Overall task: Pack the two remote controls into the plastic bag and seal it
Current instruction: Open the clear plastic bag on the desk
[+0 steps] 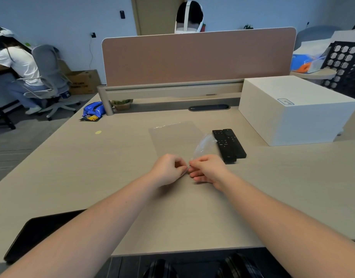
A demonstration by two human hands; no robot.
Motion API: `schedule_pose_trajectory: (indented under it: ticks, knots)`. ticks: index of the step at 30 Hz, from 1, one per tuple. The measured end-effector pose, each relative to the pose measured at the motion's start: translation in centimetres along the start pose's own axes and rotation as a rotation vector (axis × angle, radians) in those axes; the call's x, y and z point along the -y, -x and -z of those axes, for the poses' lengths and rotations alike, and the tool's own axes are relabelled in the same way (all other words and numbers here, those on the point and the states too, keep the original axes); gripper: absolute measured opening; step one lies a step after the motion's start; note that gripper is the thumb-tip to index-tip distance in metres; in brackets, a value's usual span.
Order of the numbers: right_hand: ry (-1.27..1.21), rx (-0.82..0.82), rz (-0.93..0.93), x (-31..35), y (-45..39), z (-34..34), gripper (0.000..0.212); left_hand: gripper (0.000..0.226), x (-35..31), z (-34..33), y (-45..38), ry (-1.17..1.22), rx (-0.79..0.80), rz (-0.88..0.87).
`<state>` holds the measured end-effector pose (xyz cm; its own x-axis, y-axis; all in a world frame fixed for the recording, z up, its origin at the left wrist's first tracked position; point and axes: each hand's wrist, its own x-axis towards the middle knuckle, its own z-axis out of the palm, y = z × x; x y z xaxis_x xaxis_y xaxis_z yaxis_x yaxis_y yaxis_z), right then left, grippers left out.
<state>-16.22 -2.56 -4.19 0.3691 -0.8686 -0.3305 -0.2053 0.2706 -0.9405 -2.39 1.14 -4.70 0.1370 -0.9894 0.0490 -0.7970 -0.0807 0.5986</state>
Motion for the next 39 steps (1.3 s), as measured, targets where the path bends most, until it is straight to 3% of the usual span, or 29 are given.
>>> schedule_pose_trajectory:
  ticks: [13, 19, 23, 27, 30, 35, 39]
  knots:
    - [0.2, -0.097, 0.216, -1.3, -1.0, -0.3, 0.027, 0.027, 0.5, -0.7, 0.0, 0.27, -0.053, 0.137]
    - [0.276, -0.06, 0.255, -1.6, -1.1, 0.0, 0.031, 0.025, 0.2, -0.4, -0.2, 0.081, 0.025, 0.041]
    - [0.28, -0.121, 0.27, -1.6, -1.1, -0.2, 0.03, 0.013, -0.2, 0.0, -0.6, -0.082, -0.149, -0.003]
    - [0.18, -0.187, 0.157, -1.5, -0.9, 0.3, 0.022, 0.016, 0.6, 1.8, -1.1, -0.049, -0.353, 0.125]
    - [0.115, -0.228, 0.09, -1.2, -0.8, 0.5, 0.016, 0.006, 1.3, 3.2, -1.3, -0.047, -0.37, 0.142]
    - [0.095, -0.257, 0.061, -1.0, -0.8, 0.1, 0.017, 0.019, 0.3, 3.9, -0.8, -0.092, -0.368, 0.008]
    - [0.116, -0.298, 0.034, -0.8, -0.7, 0.9, 0.019, 0.023, 0.6, 5.0, -1.4, -0.202, -0.343, 0.077]
